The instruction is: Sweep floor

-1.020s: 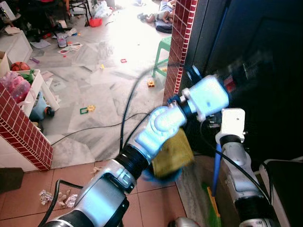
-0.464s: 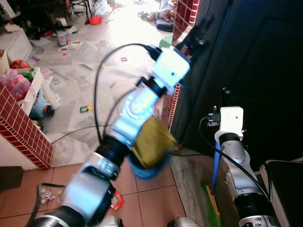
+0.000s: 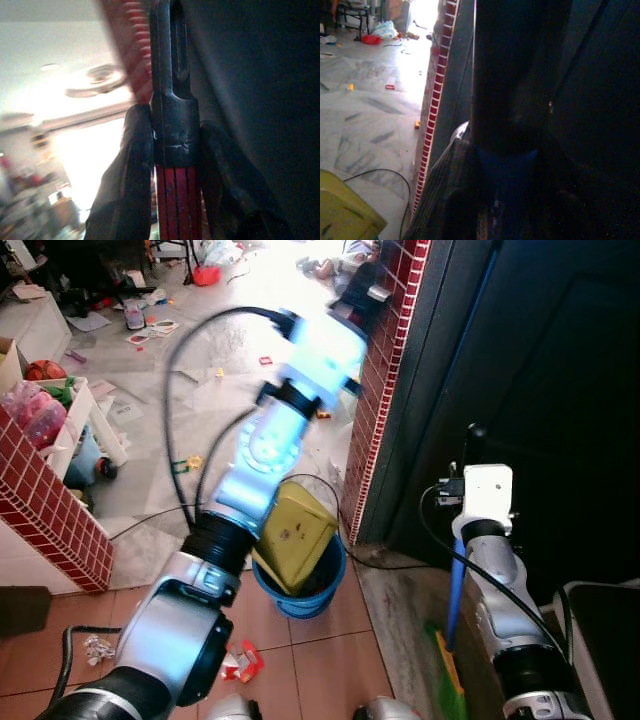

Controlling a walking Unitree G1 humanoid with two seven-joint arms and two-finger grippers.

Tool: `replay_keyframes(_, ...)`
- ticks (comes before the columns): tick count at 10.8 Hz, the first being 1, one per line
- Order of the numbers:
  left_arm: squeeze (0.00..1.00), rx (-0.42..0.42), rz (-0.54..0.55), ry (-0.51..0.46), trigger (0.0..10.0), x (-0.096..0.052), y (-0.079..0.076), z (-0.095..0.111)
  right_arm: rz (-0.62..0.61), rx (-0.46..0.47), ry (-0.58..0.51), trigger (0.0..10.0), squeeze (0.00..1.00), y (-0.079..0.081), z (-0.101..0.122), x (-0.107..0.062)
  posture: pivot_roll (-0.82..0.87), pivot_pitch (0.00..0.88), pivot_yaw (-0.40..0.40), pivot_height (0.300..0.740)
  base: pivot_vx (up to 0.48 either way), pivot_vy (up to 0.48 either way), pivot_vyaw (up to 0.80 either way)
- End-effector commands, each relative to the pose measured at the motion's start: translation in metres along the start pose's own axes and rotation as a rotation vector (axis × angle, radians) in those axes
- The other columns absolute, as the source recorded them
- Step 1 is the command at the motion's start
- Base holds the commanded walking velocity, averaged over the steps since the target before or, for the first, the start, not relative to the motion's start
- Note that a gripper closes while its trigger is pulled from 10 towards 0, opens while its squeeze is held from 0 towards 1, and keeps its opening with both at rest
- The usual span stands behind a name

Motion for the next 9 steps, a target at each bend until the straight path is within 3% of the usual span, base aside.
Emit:
replay_keyframes(1, 0.0, 0.033, 0.165, -0.154, 10.0, 0.017, 0.046, 0.044, 0.0, 0.0, -0.039, 10.0, 0.0, 0.002, 0.009, 0.006, -0.08, 0.0, -0.047, 0.74, 0.0, 0.0, 0.0)
replay_keyframes(3, 0.0, 0.105, 0.313, -0.178, 10.0, 0.017, 0.086, 0.057, 0.016, 0.01, -0.038, 10.0, 0.0, 0.01, 0.009, 0.01, -0.06, 0.0, -0.053, 0.74, 0.0, 0.0, 0.0)
replay_keyframes(4, 0.0, 0.183, 0.395, -0.186, 10.0, 0.014, 0.115, 0.064, 0.027, 0.018, -0.039, 10.0, 0.0, 0.016, 0.01, 0.012, -0.03, 0.0, -0.06, 0.74, 0.0, 0.0, 0.0)
replay_keyframes(6, 0.0, 0.315, 0.455, -0.089, 10.0, -0.003, 0.145, 0.052, 0.039, 0.029, -0.034, 10.0, 0.0, 0.02, 0.007, 0.015, 0.0, 0.0, -0.064, 0.74, 0.0, 0.0, 0.0)
replay_keyframes(8, 0.0, 0.317, 0.474, -0.019, 10.0, -0.017, 0.15, 0.039, 0.041, 0.033, -0.03, 10.0, 0.0, 0.021, 0.005, 0.015, 0.01, 0.0, -0.064, 0.74, 0.0, 0.0, 0.0)
replay_keyframes(9, 0.0, 0.31, 0.501, 0.108, 10.0, -0.034, 0.153, 0.016, 0.045, 0.038, -0.025, 10.0, 0.0, 0.022, 0.003, 0.014, 0.02, 0.0, -0.064, 0.74, 0.0, 0.0, 0.0)
Point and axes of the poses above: a point about 5 cm out from each wrist's last joint towards the gripper, its own x axis pointing out of the wrist towards the gripper, its own z axis along the axis of the wrist's last joint, y = z × x, the point moved 4 cm from there along x, pointing out of the wrist towards the gripper, and after that the axes turned 8 degrees about x, right-handed, at the moved point
